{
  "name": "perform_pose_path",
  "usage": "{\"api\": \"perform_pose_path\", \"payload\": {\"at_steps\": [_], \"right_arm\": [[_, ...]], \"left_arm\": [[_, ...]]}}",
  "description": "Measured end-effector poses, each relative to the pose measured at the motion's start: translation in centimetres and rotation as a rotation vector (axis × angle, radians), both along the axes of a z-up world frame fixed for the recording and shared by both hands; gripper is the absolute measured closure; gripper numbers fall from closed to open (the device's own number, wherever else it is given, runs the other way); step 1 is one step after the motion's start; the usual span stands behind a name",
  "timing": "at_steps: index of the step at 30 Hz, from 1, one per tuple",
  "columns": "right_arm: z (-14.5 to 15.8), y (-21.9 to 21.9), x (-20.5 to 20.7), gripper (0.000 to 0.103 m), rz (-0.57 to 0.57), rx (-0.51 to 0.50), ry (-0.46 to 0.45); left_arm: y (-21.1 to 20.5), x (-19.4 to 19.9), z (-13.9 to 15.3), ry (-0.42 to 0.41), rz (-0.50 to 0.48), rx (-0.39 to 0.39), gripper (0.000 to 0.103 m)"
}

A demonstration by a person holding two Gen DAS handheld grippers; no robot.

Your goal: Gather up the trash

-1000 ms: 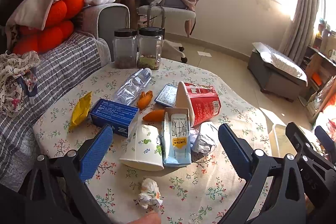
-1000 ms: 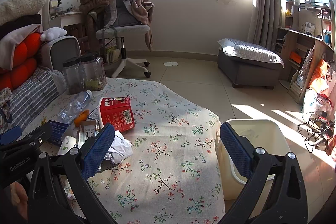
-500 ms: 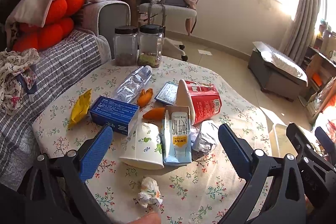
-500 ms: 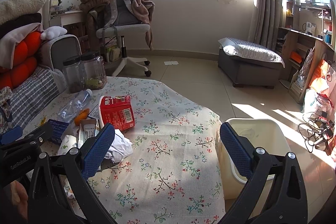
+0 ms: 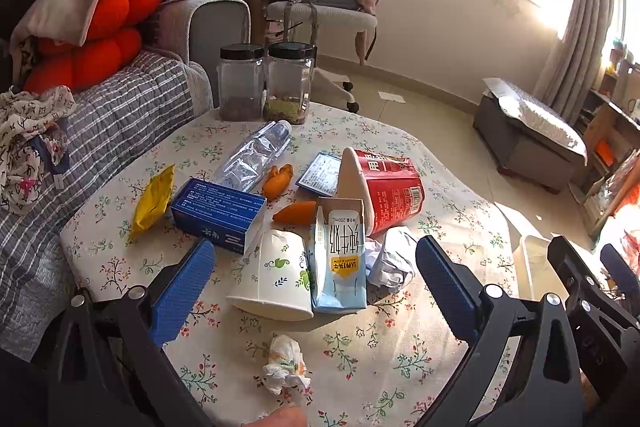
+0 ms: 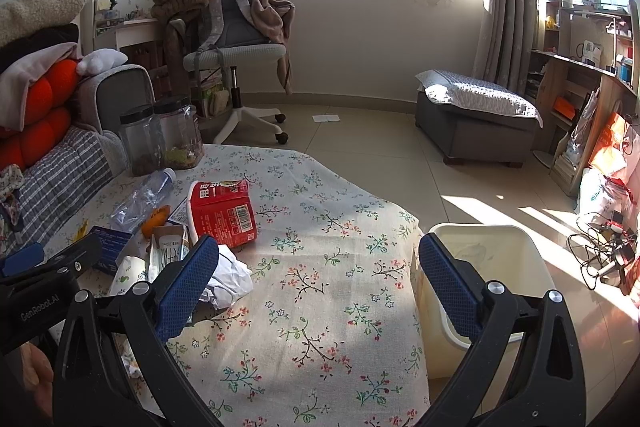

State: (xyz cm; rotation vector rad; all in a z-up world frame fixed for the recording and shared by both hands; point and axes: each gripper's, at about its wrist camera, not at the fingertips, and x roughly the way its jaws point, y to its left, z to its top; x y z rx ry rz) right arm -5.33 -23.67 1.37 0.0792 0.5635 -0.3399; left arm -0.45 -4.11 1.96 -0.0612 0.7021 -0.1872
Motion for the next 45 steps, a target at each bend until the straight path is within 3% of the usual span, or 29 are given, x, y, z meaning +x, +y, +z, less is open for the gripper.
{"api": "perform_pose_path", "payload": {"at_steps": [12, 16, 20, 26, 30, 37, 40, 45], "right_arm": [[-0.4, 0.0, 0.2, 0.007, 0.003, 0.013, 0.033], [-0.2, -0.1, 0.7, 0.007, 0.004, 0.003, 0.093], [-0.9, -0.8, 1.3, 0.007, -0.005, 0.061, 0.173], [-1.8, -1.1, 1.9, 0.007, 0.001, 0.132, 0.168], [-2.5, -0.7, 2.7, 0.007, 0.031, 0.134, 0.213], [-4.4, -1.2, 4.3, 0.007, 0.025, 0.147, 0.324], [-5.0, -1.4, 4.8, 0.007, 0.025, 0.194, 0.36], [-5.9, -1.0, 5.3, 0.007, 0.049, 0.221, 0.394]], "left_arm": [[0.1, 0.2, -0.3, 0.016, 0.002, 0.003, 0.006], [0.6, 0.5, -0.4, 0.039, 0.018, -0.014, 0.006], [2.9, 3.0, -0.9, 0.135, 0.135, -0.031, 0.006], [8.1, 9.4, -0.5, 0.257, 0.306, -0.02, 0.006], [9.9, 14.3, -2.0, 0.401, 0.244, 0.033, 0.006], [13.9, 18.7, -6.7, 0.605, 0.308, 0.078, 0.006], [15.4, 19.8, -8.5, 0.679, 0.322, 0.056, 0.006], [17.8, 21.5, -9.8, 0.718, 0.328, 0.03, 0.006]]}}
